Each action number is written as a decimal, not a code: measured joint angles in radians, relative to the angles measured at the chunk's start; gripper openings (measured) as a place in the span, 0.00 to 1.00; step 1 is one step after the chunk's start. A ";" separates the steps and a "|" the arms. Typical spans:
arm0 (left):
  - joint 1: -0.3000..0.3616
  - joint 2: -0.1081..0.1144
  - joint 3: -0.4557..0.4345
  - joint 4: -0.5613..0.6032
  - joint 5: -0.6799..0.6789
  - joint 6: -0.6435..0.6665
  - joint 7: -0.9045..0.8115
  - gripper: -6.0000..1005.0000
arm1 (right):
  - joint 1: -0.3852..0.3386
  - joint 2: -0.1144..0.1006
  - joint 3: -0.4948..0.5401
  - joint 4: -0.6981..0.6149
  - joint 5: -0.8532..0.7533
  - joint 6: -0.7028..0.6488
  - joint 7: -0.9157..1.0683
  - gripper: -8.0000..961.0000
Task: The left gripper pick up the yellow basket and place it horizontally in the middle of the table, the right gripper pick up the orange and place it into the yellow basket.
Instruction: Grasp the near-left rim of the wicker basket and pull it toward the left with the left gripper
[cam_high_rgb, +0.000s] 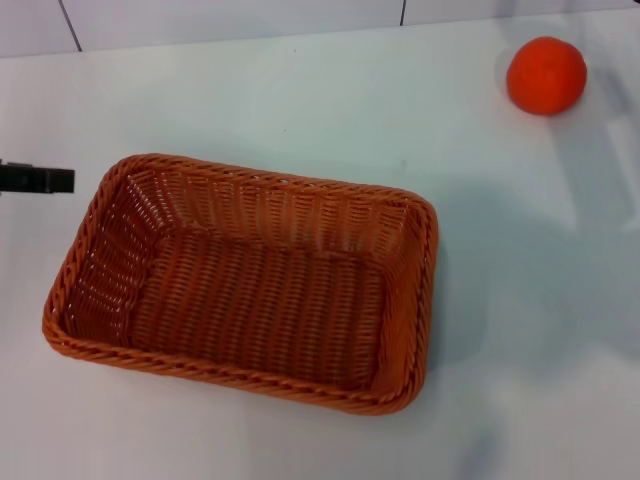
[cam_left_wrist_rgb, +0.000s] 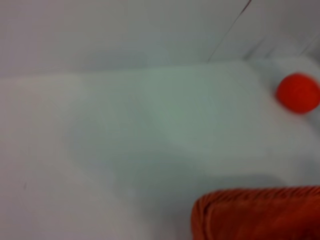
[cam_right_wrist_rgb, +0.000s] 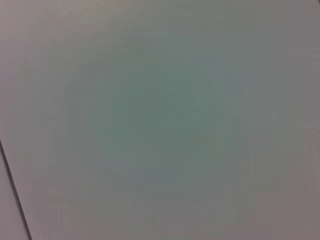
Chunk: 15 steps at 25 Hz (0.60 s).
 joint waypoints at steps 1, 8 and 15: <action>-0.012 -0.008 0.005 0.006 0.035 0.001 -0.018 0.73 | 0.001 0.000 0.001 0.000 0.000 0.000 0.000 0.96; -0.081 -0.053 0.016 -0.002 0.195 -0.008 -0.101 0.73 | 0.001 0.000 0.001 0.001 0.000 0.001 0.000 0.96; -0.107 -0.070 0.029 -0.020 0.222 -0.011 -0.137 0.73 | -0.001 0.000 0.002 0.002 0.000 0.010 0.000 0.96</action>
